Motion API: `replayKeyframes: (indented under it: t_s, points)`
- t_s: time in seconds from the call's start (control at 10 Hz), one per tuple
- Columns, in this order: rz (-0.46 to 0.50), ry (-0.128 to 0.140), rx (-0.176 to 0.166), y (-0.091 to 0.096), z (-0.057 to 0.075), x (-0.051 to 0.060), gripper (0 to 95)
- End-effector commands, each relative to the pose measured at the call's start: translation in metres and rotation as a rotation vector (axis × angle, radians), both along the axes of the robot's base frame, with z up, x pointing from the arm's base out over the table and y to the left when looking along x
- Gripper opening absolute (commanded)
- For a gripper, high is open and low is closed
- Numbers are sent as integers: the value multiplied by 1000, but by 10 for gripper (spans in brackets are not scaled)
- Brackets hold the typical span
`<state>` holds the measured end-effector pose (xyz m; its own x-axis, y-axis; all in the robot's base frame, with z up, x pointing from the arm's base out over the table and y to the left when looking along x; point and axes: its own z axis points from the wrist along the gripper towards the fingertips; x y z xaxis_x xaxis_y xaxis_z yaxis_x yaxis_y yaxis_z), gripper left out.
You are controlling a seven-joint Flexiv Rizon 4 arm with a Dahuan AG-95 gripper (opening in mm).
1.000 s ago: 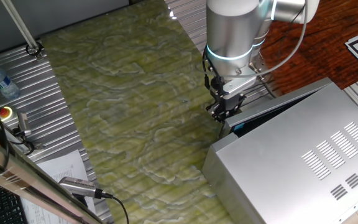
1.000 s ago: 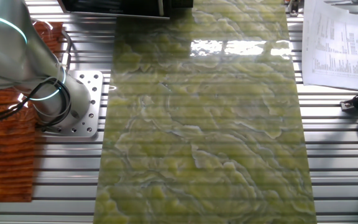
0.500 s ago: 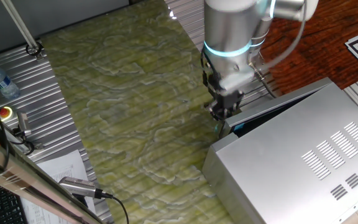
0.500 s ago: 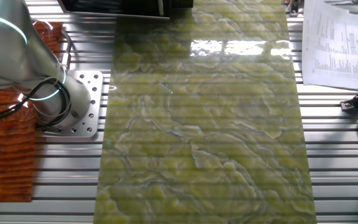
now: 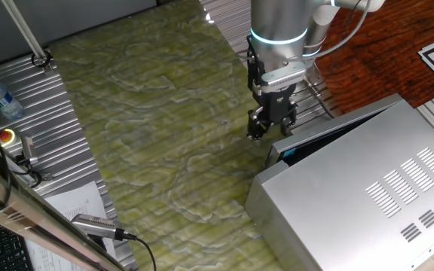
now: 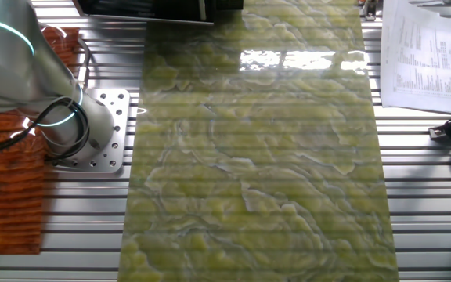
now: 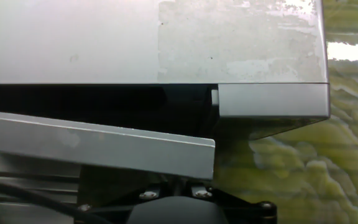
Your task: Open the microwave door
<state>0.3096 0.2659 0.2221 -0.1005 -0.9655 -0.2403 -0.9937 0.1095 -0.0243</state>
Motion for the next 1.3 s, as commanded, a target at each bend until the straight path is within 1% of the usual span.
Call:
replayKeyframes:
  t_s: [0.1,0.3,0.4,0.5,0.6,0.7,0.8,0.9,1.2,1.3]
  points:
    - [-42,-21,-30,-11,5,-5,950]
    - [-37,-19,-32,-24,5,-2,950]
    - [-34,-16,-41,-30,4,1,950]
    - [-38,-2,-47,-33,3,3,760]
    - [-69,70,-53,-34,2,5,760]
    - [-102,100,-77,-33,1,5,760]
    - [-134,107,-109,-31,0,6,760]
    - [-171,112,-123,-31,-2,8,570]
    - [-200,114,-135,-41,-11,21,570]
    - [-224,111,-156,-46,-15,26,570]
